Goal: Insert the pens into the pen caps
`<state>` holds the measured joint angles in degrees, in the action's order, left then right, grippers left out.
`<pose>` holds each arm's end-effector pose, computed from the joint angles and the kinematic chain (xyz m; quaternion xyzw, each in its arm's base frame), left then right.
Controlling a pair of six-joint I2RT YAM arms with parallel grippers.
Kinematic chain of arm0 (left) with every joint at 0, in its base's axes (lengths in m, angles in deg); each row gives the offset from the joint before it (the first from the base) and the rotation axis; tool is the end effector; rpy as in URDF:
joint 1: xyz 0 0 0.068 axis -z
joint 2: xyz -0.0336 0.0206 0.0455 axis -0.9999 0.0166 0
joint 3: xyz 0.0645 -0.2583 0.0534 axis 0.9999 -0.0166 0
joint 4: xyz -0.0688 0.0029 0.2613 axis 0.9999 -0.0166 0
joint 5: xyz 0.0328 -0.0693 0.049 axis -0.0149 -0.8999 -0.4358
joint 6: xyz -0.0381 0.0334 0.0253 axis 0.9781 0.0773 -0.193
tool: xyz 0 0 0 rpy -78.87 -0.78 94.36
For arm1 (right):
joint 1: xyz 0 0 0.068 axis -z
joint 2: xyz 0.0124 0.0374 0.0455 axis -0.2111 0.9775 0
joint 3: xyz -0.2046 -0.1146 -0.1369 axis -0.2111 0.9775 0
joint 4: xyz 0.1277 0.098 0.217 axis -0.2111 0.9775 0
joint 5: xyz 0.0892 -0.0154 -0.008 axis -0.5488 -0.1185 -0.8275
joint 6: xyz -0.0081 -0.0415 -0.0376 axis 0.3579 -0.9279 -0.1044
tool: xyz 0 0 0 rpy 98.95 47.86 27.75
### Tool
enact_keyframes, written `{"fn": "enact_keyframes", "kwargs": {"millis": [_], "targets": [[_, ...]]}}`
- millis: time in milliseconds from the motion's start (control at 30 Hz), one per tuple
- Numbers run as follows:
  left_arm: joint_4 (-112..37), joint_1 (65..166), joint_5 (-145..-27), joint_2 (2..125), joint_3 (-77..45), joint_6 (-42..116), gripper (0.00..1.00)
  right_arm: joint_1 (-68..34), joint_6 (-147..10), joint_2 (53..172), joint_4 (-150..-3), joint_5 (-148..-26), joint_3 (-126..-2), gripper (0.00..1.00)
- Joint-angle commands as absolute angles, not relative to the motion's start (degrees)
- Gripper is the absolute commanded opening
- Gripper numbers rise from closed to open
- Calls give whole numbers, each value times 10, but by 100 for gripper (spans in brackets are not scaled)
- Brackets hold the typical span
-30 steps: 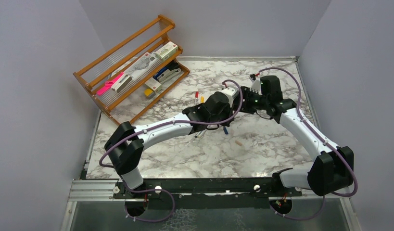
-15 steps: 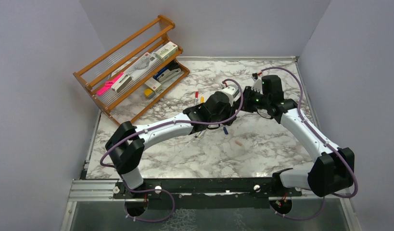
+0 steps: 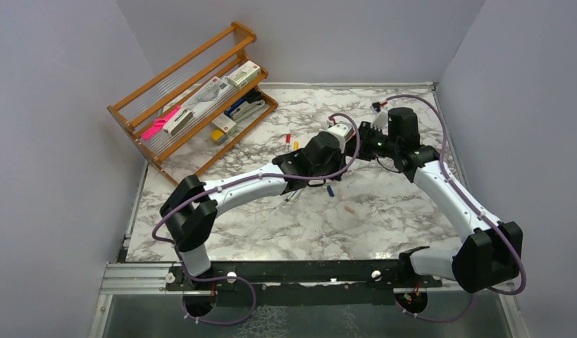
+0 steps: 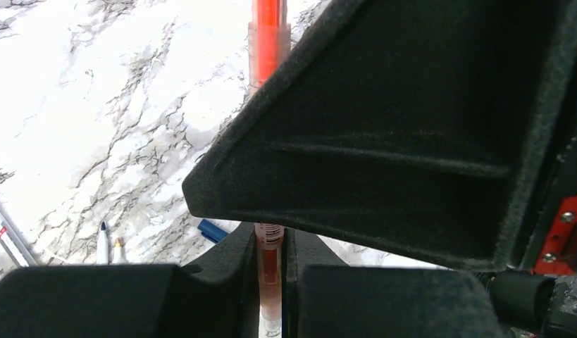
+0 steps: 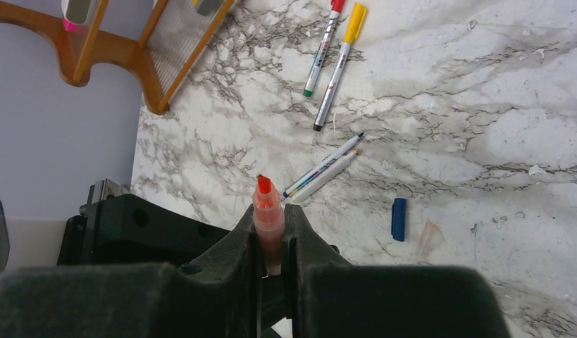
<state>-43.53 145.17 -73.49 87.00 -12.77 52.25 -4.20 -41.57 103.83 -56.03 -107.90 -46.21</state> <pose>0.2353 -0.3453 0.2747 0.1990 0.8309 -0.3199 0.4094 0.2729 0.1000 0.2938 0.0200 0.8695 0.3869 0.3065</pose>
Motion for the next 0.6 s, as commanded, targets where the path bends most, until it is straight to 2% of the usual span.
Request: {"fn": "enact_keyframes", "kwargs": {"millis": [0, 67, 100, 167, 233, 300, 433, 533, 567], "targets": [[-420, 1452, -722, 876, -103, 517, 0, -47, -410, 1017, -566, -1087, -458, 1], [-422, 1450, -715, 869, -109, 514, 0, -47, -412, 1015, -562, -1076, -457, 1], [-424, 1447, -715, 866, -114, 512, 0, -47, -412, 1015, -556, -1066, -460, 6], [-431, 1440, -708, 861, -129, 508, 0, -47, -419, 1015, -543, -1042, -468, 29], [-441, 1432, -692, 843, -149, 508, 0, -47, -427, 1017, -525, -1009, -480, 47], [-451, 1417, -675, 829, -178, 531, 0, -47, -438, 1027, -504, -981, -486, 53], [-448, 1359, -701, 795, -261, 587, 0, -47, -450, 1050, -472, -950, -462, 50], [-441, 1333, -706, 765, -300, 601, 0, -47, -472, 1047, -490, -948, -423, 18], [-443, 1329, -703, 759, -304, 599, 0, -47, -482, 1050, -492, -952, -414, 11]]}}
